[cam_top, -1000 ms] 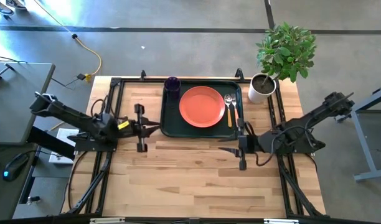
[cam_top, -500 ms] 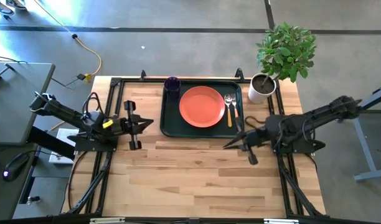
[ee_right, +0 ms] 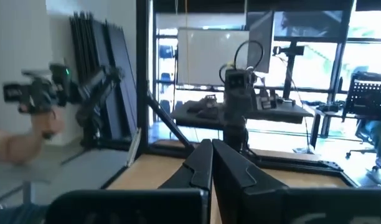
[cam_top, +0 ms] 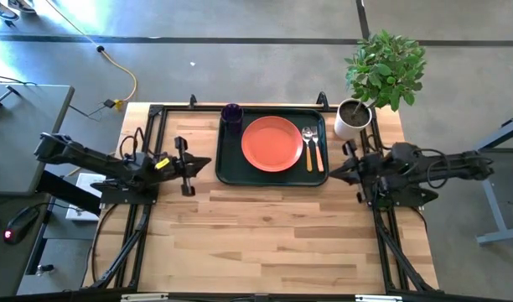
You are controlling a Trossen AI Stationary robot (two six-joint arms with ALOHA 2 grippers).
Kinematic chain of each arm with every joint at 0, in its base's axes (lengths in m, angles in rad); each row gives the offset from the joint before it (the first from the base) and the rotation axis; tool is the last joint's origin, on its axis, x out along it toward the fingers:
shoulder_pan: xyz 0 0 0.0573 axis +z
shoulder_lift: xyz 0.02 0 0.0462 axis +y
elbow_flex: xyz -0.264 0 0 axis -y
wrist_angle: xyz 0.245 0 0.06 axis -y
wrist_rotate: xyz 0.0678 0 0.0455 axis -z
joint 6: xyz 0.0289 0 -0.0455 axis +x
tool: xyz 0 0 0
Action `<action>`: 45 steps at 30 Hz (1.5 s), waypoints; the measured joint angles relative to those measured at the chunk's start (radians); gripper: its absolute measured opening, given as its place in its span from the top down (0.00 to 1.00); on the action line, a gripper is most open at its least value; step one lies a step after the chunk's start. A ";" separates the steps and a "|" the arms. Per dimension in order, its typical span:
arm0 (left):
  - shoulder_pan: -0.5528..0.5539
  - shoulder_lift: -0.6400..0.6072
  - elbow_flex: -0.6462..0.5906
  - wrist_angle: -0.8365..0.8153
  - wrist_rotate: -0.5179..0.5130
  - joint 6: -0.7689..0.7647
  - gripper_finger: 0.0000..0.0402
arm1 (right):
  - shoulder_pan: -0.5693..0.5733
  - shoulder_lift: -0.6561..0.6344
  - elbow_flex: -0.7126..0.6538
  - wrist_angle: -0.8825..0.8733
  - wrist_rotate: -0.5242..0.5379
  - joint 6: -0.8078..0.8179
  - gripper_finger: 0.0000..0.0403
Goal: Pick and place plate/cup/fork/spoon on tray
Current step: Return to Home Position
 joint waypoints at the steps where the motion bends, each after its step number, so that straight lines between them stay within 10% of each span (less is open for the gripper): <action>1: 0.012 -0.001 -0.016 0.012 -0.001 -0.010 1.00 | -0.003 -0.022 -0.017 0.000 0.000 0.014 1.00; 21: 0.047 -0.140 -0.171 -0.025 0.034 -0.126 1.00 | -0.002 -0.183 -0.312 0.060 0.015 0.190 1.00; 45: -0.016 -0.737 -0.171 -0.808 -0.071 -0.194 1.00 | -0.001 -0.415 -0.358 -0.167 0.007 0.172 1.00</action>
